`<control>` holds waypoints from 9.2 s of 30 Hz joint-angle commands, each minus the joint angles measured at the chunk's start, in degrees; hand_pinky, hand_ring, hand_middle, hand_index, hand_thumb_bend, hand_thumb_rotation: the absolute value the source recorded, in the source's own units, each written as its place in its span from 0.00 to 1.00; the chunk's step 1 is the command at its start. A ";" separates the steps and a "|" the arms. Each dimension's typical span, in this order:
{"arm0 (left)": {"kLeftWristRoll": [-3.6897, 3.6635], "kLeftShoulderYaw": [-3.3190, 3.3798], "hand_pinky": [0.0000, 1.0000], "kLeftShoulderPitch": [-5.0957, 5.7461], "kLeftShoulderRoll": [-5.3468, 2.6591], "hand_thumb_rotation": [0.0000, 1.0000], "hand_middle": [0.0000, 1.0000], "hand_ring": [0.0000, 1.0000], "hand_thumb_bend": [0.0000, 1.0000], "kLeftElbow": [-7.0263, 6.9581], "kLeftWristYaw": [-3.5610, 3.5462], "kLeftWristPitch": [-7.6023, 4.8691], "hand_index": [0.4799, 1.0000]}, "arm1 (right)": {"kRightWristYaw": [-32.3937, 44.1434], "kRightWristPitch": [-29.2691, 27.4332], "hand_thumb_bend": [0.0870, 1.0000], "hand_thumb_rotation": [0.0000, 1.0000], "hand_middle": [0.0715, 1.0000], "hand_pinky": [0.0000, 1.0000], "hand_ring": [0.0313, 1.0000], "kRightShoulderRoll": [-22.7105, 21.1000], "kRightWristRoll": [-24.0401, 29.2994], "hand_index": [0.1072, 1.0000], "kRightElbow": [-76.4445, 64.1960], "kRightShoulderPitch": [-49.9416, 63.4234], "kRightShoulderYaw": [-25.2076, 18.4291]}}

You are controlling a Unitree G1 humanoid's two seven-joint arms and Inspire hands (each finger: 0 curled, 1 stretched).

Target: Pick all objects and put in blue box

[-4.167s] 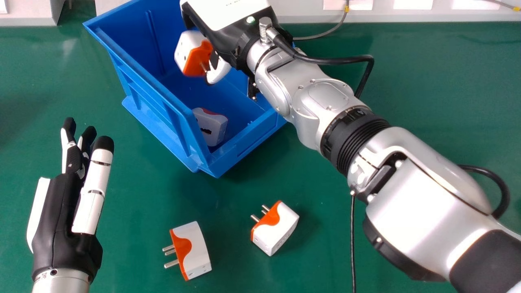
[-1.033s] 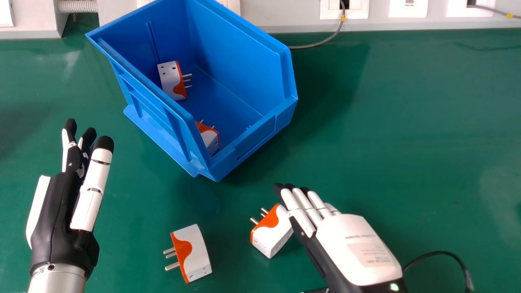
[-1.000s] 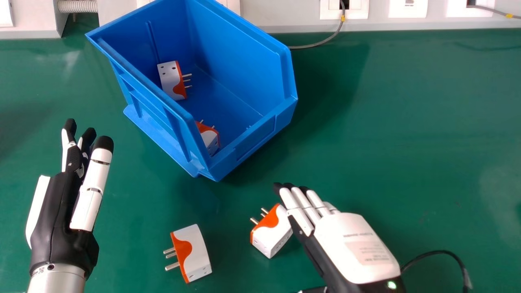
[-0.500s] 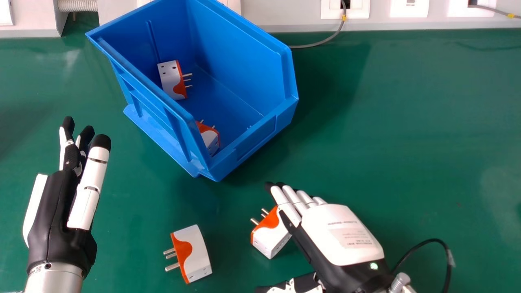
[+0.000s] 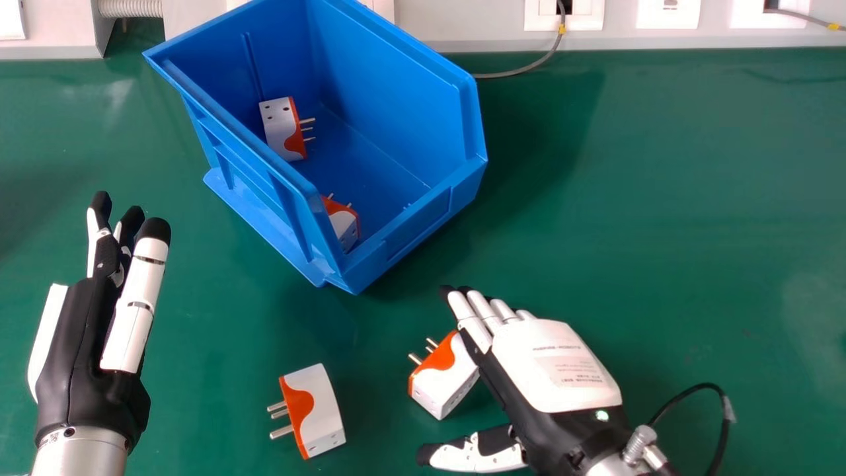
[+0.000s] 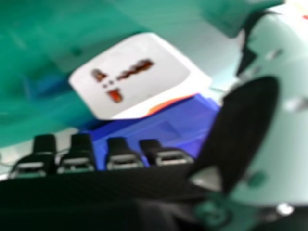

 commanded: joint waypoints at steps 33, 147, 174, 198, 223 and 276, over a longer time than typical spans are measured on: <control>-0.28 0.78 0.95 -1.37 0.89 0.81 1.00 1.00 0.40 -2.49 0.15 1.17 1.00 | 4.81 19.00 0.48 0.52 0.99 0.91 0.96 7.64 -11.27 0.97 2.88 -3.21 8.75; 0.18 0.04 0.96 -1.99 0.92 0.82 1.00 1.00 0.40 -4.35 0.24 3.61 1.00 | 5.43 14.91 0.50 0.14 0.56 0.42 0.49 9.89 -1.80 0.55 15.38 -16.30 11.65; 0.04 0.40 0.96 -2.00 1.41 0.82 1.00 1.00 0.41 -4.01 -0.20 3.51 1.00 | -3.21 6.02 0.48 0.01 0.38 0.17 0.21 8.54 8.89 0.44 21.25 -20.43 7.52; 0.12 0.48 0.95 -1.97 1.55 0.83 1.00 1.00 0.40 -4.63 0.16 4.37 1.00 | 1.84 9.36 0.47 0.00 0.43 0.13 0.16 5.69 9.31 0.43 4.07 -17.05 3.79; 0.08 0.41 0.96 -2.86 1.29 0.83 1.00 1.00 0.40 -3.29 -0.02 3.51 1.00 | 12.95 8.48 0.46 0.00 0.44 0.27 0.35 0.09 13.06 0.44 -17.06 -18.60 -6.14; 1.48 -0.66 0.96 -0.43 0.28 0.82 1.00 1.00 0.42 -4.06 0.59 1.96 1.00 | -11.16 -7.71 0.46 0.00 0.40 0.15 0.24 15.82 13.88 0.46 64.03 -84.67 2.58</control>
